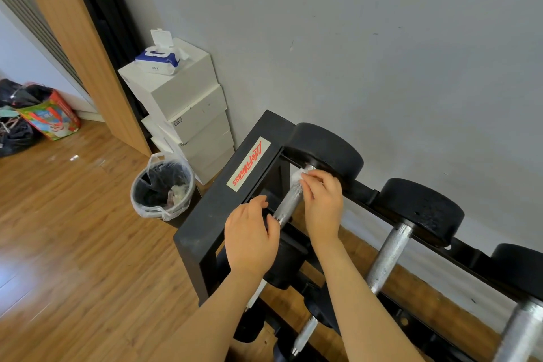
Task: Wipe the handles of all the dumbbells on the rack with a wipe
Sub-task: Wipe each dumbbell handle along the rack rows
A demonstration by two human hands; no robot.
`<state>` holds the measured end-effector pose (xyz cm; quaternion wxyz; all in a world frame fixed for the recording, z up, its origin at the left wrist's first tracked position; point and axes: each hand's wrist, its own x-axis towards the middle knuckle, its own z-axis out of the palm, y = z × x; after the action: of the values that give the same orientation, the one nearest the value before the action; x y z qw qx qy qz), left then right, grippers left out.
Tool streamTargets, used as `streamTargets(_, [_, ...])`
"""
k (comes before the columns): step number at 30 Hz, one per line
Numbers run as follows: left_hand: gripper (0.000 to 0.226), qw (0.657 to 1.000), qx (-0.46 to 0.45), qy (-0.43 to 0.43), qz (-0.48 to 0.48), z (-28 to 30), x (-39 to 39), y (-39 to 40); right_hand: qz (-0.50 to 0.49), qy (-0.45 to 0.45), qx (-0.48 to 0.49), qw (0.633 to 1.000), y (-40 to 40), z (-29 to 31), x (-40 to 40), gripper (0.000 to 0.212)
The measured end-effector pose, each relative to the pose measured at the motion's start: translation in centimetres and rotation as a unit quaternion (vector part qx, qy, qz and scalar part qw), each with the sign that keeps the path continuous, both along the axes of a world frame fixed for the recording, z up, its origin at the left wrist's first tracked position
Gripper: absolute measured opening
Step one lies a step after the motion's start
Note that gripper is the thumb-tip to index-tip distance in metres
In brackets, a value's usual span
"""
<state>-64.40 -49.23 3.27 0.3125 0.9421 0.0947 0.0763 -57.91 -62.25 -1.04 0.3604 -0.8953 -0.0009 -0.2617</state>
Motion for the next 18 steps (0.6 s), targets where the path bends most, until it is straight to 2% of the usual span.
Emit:
streamTargets(5, [0.033,1.000,0.002,-0.006,0.000,0.0,0.0,0.0,-0.009,0.013,0.071,0.997,0.7,-1.5,-1.7,0.025])
streamTargets(15, [0.034,1.000,0.009,-0.008,-0.003,-0.3,0.0,0.0,-0.052,0.025,0.177,0.982,1.1,-0.6,-0.7,0.023])
streamTargets(18, [0.034,1.000,0.010,-0.010,-0.003,-0.3,0.0,0.1,-0.039,0.017,0.172,0.984,1.1,-0.8,-1.2,0.021])
